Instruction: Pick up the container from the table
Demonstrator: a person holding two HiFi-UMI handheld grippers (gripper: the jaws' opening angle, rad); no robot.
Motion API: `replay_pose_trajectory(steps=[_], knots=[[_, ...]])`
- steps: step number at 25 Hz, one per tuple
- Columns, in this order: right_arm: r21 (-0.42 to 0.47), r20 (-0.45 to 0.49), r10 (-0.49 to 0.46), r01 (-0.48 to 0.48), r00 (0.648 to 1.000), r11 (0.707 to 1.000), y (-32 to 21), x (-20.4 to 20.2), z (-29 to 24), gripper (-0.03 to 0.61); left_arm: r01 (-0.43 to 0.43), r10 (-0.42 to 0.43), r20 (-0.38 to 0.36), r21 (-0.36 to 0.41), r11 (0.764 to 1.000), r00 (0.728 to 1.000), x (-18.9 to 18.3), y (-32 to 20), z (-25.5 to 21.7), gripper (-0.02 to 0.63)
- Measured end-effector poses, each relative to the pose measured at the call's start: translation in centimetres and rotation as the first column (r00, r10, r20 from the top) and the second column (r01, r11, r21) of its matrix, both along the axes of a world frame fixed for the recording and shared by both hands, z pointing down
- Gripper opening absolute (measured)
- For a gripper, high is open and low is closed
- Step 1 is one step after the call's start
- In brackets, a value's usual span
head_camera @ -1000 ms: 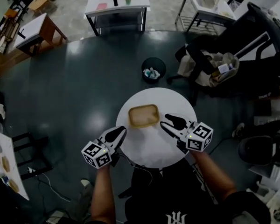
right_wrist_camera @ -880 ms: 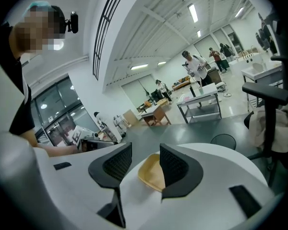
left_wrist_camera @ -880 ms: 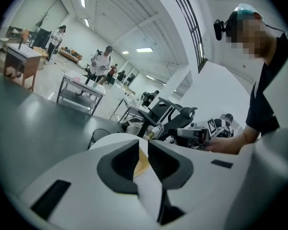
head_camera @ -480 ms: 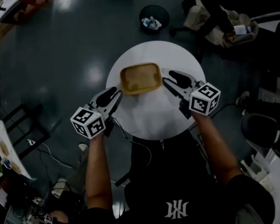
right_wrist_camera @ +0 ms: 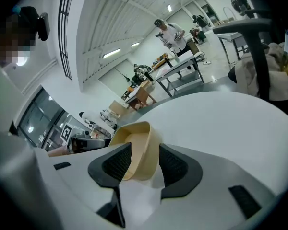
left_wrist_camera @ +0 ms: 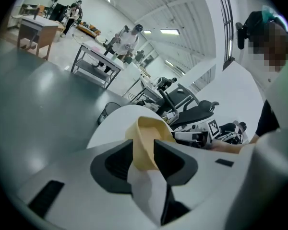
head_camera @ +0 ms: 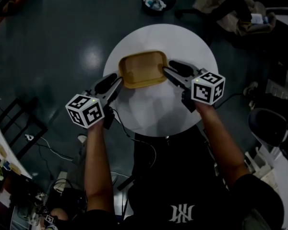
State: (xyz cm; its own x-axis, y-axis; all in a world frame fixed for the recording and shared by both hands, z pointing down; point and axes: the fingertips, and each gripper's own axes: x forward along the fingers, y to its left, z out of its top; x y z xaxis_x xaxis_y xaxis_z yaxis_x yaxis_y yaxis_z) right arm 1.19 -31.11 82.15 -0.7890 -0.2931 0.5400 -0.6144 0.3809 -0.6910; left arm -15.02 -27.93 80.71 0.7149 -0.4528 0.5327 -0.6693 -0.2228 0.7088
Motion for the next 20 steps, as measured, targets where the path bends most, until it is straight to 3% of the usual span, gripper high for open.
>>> replay_pose_trajectory(steps=[9, 13, 20], knots=[[-0.034, -0.006, -0.007, 0.007, 1.0, 0.999, 0.3, -0.3, 1.1, 0.19, -0.013, 0.012, -0.016, -0.048, 0.999, 1.0, 0.9, 0.0, 1.4, 0.124], [-0.058, 0.013, -0.002, 0.003, 1.0, 0.998, 0.7, -0.6, 1.6, 0.143, -0.023, 0.021, -0.037, -0.067, 0.998, 0.999, 1.6, 0.3, 1.9, 0.123], [-0.052, 0.002, 0.015, -0.015, 1.0, 0.999, 0.9, -0.9, 1.6, 0.129, 0.027, -0.033, -0.072, -0.076, 0.997, 0.997, 1.5, 0.4, 1.8, 0.115]])
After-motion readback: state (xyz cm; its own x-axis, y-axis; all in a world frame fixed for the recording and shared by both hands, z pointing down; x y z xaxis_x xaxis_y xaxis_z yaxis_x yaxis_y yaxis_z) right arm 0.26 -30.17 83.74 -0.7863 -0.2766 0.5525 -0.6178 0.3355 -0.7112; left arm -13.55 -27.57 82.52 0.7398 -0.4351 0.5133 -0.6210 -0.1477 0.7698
